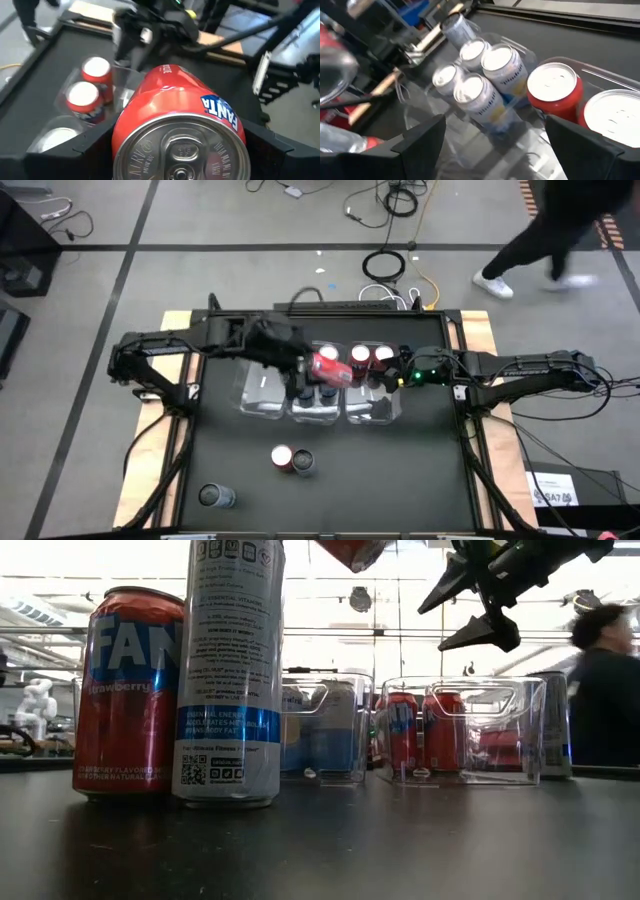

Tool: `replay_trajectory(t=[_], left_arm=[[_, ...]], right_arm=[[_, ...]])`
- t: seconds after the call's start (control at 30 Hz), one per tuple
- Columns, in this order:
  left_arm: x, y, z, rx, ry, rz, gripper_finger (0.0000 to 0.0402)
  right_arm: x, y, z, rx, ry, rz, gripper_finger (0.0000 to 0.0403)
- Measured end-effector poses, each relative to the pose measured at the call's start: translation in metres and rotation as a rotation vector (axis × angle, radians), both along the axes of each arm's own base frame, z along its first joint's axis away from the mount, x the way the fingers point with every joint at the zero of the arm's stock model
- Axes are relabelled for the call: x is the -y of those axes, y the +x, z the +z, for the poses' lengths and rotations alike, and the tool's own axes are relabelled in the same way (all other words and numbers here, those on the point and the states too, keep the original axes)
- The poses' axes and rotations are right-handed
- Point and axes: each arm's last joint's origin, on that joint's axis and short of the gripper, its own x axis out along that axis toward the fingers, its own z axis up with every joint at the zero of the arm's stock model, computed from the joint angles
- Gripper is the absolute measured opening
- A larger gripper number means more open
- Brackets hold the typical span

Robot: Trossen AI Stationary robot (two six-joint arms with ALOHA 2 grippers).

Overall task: Sort soda cans
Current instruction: Move the top red soda can to the center of the table

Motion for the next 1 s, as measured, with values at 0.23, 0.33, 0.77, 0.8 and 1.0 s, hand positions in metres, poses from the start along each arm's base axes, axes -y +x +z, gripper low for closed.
replay_trajectory(t=[0.23,0.33,0.77,0.8,1.0], left_arm=[[0.035,0.020,-0.021,-0.067,0.017,-0.044,0.0319],[0.045,0.029,-0.034,-0.107,0.035,-0.053,0.0319],[0.088,0.068,-0.107,-0.342,0.040,-0.129,0.0319],[0.092,0.071,-0.113,-0.358,0.043,-0.136,0.0319],[0.103,0.078,-0.143,-0.570,0.072,-0.157,0.0319]], right_arm=[[0.000,-0.004,-0.007,-0.101,-0.027,0.019,0.0336],[0.000,-0.005,-0.008,-0.120,-0.036,0.027,0.0336],[-0.001,-0.005,-0.008,-0.086,0.049,-0.024,0.0336],[-0.001,-0.005,-0.008,-0.086,0.050,-0.024,0.0336],[-0.001,-0.005,-0.008,-0.080,0.063,-0.031,0.0336]])
